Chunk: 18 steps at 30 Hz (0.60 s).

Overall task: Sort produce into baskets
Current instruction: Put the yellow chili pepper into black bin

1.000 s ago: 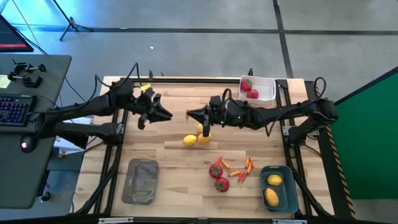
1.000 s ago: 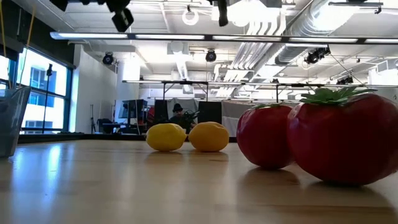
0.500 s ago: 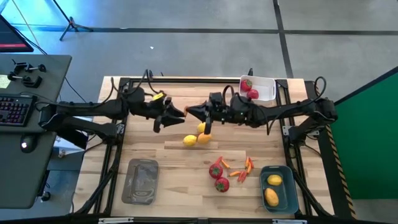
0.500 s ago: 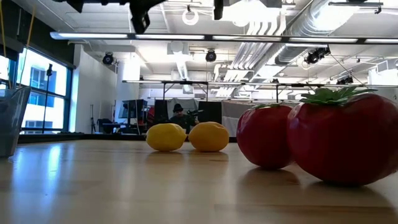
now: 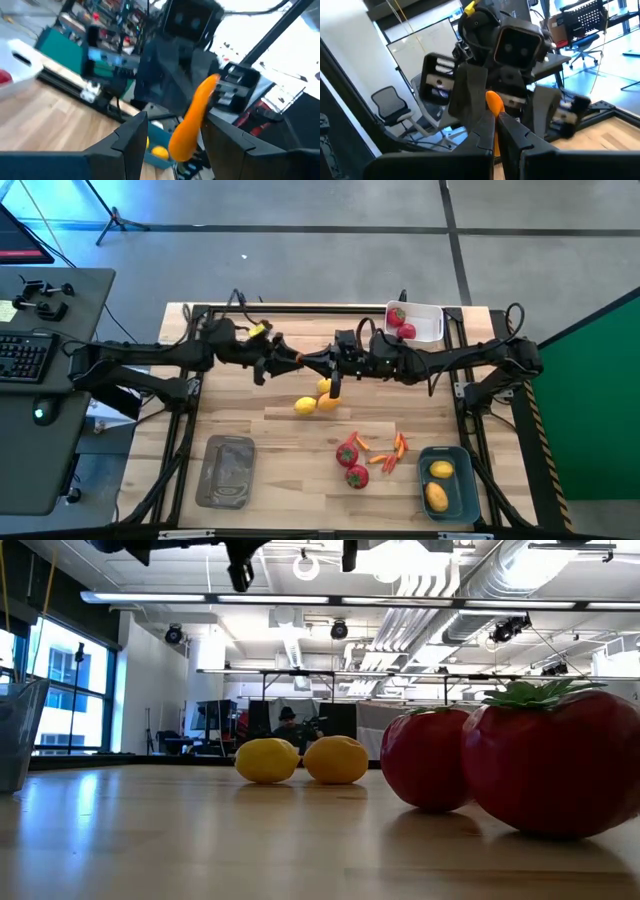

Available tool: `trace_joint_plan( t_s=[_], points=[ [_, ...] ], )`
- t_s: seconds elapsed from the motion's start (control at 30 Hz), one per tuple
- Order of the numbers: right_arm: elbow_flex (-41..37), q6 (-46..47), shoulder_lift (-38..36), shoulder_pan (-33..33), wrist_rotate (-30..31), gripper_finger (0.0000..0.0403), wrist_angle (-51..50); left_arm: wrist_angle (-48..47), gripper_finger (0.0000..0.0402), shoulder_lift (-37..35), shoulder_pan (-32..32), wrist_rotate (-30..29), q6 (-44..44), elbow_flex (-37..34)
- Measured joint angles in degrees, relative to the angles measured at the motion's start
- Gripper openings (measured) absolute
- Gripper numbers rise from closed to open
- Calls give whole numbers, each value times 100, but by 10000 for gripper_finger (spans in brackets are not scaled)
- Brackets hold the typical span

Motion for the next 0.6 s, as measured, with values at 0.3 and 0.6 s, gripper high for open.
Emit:
trace_joint_plan(
  t_s=[0.3,0.6],
  points=[
    [0,25,-9,2,-54,0,58,-49,128,464,-364,-49,405,515],
    [4,25,-9,-7,-34,0,149,-245,50,465,-277,56,506,615]
  ],
)
